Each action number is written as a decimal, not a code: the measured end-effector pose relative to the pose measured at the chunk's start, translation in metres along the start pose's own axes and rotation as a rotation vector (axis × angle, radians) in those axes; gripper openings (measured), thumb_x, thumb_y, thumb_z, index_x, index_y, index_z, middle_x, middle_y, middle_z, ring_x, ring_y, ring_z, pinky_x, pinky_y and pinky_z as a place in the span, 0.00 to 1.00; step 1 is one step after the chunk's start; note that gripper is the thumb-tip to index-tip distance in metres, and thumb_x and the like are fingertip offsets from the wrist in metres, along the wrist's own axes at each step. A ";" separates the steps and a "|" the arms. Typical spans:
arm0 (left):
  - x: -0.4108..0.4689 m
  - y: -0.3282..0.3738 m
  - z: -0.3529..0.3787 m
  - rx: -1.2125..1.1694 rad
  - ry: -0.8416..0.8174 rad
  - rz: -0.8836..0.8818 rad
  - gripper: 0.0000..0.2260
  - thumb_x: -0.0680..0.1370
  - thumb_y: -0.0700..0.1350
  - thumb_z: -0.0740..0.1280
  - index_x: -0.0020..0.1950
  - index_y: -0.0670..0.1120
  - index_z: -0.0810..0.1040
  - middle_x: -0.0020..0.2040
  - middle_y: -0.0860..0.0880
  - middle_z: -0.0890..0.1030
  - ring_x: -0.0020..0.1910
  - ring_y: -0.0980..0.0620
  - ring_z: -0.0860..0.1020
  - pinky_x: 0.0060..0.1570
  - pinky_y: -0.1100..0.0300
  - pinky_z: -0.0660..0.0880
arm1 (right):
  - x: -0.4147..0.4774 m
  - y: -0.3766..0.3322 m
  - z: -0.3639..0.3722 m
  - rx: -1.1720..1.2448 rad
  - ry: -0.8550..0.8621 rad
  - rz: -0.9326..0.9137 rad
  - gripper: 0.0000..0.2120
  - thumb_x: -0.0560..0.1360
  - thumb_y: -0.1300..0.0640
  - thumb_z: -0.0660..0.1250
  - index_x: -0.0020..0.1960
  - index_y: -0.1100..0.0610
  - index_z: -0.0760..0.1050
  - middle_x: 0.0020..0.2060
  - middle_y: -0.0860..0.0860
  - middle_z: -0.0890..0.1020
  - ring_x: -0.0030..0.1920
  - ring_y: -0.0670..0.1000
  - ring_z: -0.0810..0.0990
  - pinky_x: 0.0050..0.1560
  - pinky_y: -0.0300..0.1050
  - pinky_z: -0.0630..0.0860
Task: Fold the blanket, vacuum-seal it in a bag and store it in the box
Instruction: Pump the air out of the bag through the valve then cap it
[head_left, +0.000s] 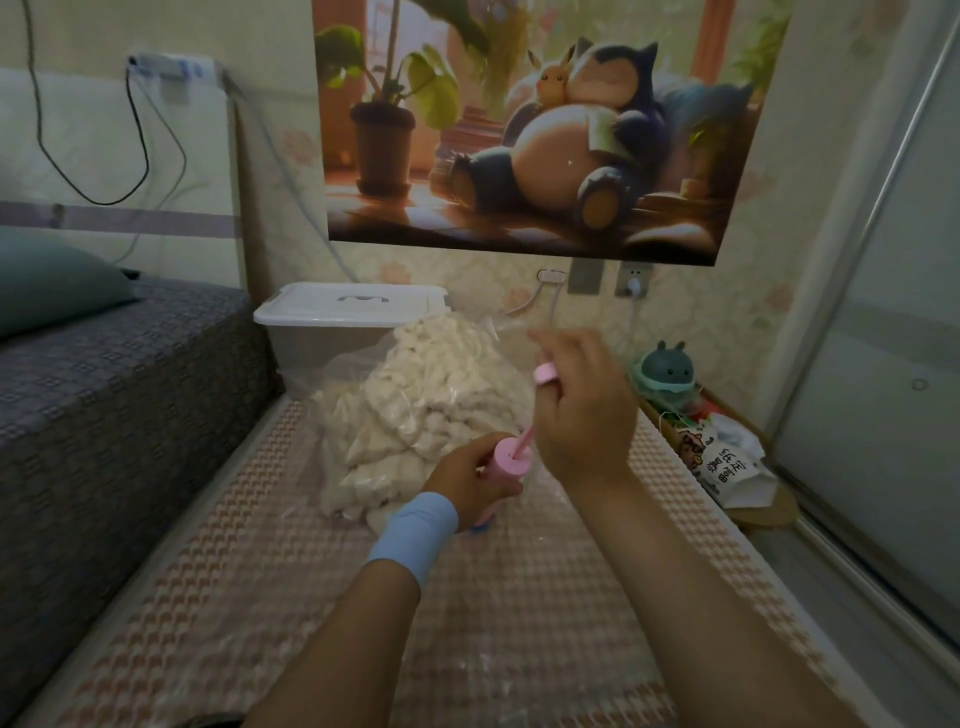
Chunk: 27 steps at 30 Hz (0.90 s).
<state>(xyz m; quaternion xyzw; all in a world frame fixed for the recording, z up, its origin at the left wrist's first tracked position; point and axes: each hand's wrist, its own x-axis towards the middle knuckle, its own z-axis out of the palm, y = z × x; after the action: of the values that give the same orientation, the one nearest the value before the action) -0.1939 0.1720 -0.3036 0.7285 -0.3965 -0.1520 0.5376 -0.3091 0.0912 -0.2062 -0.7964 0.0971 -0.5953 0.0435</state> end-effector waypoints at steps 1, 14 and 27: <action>-0.001 0.002 0.002 -0.010 0.009 -0.005 0.19 0.69 0.42 0.75 0.56 0.58 0.79 0.51 0.55 0.82 0.51 0.53 0.79 0.53 0.57 0.77 | -0.014 0.002 0.008 -0.022 -0.165 0.048 0.15 0.79 0.57 0.57 0.60 0.54 0.79 0.52 0.50 0.79 0.48 0.50 0.77 0.39 0.45 0.73; 0.000 -0.002 0.000 0.033 0.010 0.023 0.21 0.69 0.43 0.76 0.58 0.60 0.78 0.53 0.55 0.82 0.53 0.53 0.79 0.57 0.54 0.76 | -0.001 0.003 0.001 0.038 -0.015 -0.002 0.16 0.78 0.58 0.58 0.59 0.55 0.80 0.51 0.50 0.79 0.45 0.47 0.75 0.36 0.39 0.69; 0.003 -0.006 -0.004 0.016 0.002 0.016 0.23 0.67 0.42 0.77 0.60 0.57 0.78 0.54 0.55 0.82 0.54 0.52 0.79 0.59 0.55 0.76 | 0.018 -0.005 -0.007 0.045 0.117 -0.055 0.16 0.77 0.61 0.59 0.60 0.57 0.80 0.52 0.52 0.79 0.44 0.46 0.74 0.35 0.37 0.67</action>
<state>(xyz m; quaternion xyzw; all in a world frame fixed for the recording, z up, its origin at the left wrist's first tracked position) -0.1875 0.1733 -0.3069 0.7298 -0.4028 -0.1438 0.5334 -0.3108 0.0928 -0.1867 -0.7615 0.0641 -0.6438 0.0390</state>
